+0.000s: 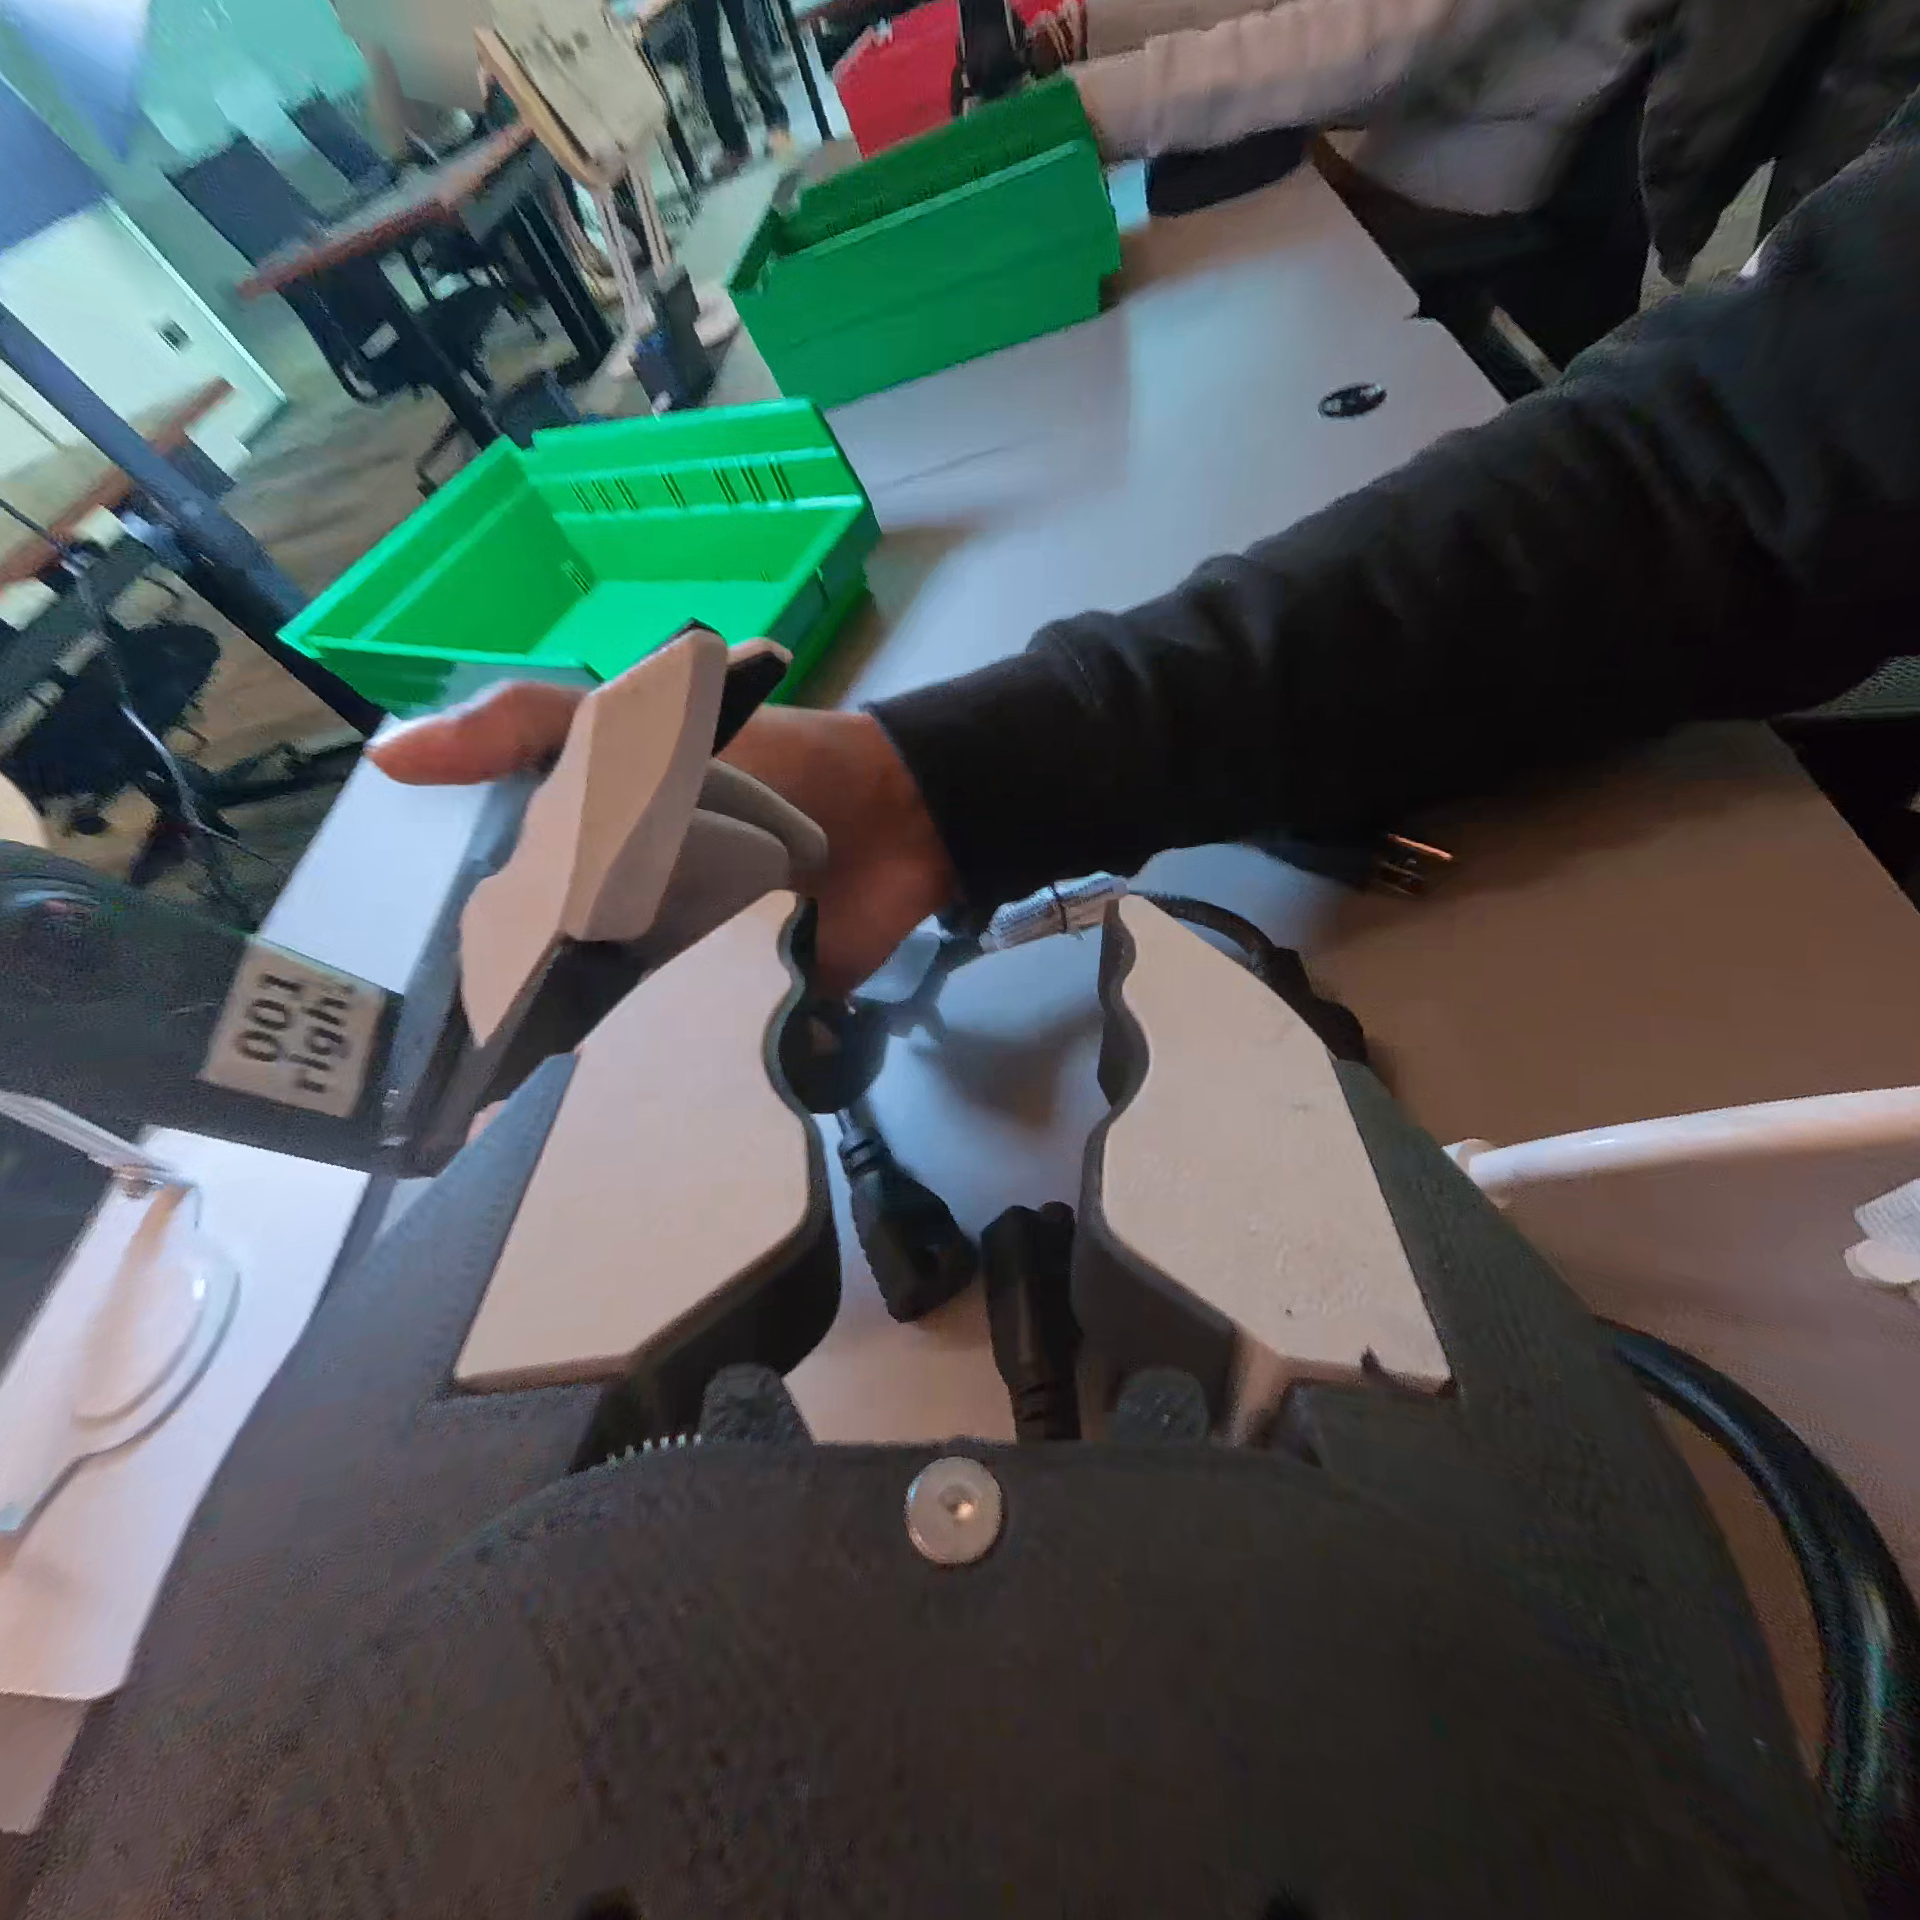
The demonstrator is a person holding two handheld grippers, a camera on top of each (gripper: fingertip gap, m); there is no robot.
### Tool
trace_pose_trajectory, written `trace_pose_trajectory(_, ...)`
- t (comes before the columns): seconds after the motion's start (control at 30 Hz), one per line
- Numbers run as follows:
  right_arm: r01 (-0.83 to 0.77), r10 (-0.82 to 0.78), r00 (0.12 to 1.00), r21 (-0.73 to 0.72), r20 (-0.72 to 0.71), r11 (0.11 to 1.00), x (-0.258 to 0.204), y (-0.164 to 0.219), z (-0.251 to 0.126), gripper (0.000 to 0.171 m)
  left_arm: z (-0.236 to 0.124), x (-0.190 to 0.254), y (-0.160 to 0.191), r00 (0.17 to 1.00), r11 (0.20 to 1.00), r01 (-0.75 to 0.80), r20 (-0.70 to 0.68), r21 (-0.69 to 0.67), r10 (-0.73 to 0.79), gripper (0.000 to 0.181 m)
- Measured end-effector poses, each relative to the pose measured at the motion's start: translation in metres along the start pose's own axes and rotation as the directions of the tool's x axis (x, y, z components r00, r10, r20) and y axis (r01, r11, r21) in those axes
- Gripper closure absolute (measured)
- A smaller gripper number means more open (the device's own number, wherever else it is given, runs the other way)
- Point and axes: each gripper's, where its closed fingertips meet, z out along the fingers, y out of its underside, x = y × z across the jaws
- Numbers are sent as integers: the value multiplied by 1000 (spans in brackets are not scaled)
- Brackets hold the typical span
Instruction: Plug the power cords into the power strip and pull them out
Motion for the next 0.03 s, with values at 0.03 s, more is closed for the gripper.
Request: trace_pose_trajectory(0.03, 29, -29, 999, 8, 20, 1000, -2, -1, 2, 102, -5, -1, -5, 1000, 1000, -13, 13, 23, 12, 132)
